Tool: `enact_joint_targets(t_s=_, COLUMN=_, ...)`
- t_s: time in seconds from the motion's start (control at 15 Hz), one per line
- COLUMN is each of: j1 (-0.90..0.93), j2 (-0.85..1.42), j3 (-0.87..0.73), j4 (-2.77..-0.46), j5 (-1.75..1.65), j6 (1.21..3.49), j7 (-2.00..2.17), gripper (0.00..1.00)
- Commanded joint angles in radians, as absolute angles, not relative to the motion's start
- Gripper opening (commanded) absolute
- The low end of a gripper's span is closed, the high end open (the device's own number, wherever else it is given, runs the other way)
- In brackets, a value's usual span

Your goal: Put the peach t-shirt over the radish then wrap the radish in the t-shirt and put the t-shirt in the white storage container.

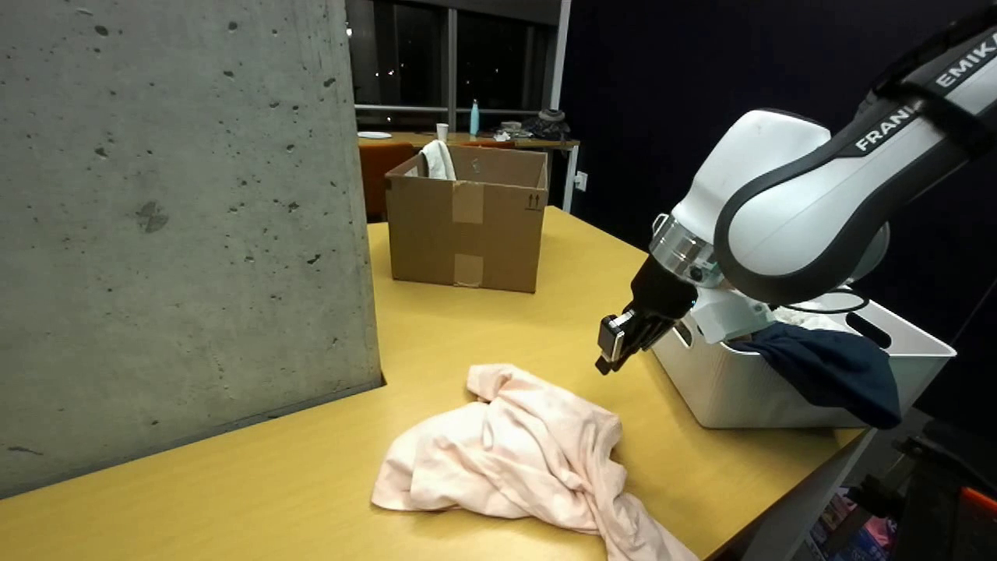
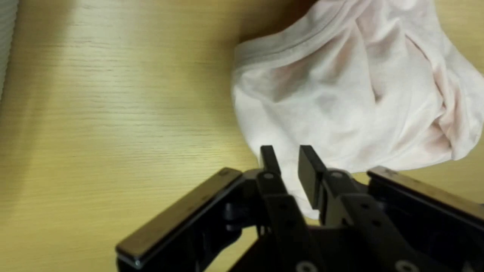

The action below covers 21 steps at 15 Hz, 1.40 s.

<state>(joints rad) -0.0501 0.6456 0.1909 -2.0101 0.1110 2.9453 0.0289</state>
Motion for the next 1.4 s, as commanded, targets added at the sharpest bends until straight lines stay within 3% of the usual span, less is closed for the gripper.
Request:
enact_joint_targets(t_s=0.0, j1=-0.024, j2=0.584, j3=0.191, j4=-2.063, j5=0.119, j6=2.951, j7=0.021, gripper=0.55)
enact_joint_targets(t_s=0.4, j1=0.038, j2=0.618, j3=0.221, j4=-2.037, j5=0.122, j6=2.953, j7=0.025, gripper=0.98)
enact_joint_targets(t_s=0.73, j1=0.090, j2=0.684, j3=0.226, j4=-2.021, j5=0.115, j6=2.956, j7=0.029, gripper=1.00)
enact_joint_targets(t_s=1.33, j1=0.244, j2=0.795, j3=0.099, j4=-1.885, j5=0.058, j6=2.935, j7=0.086, gripper=1.00)
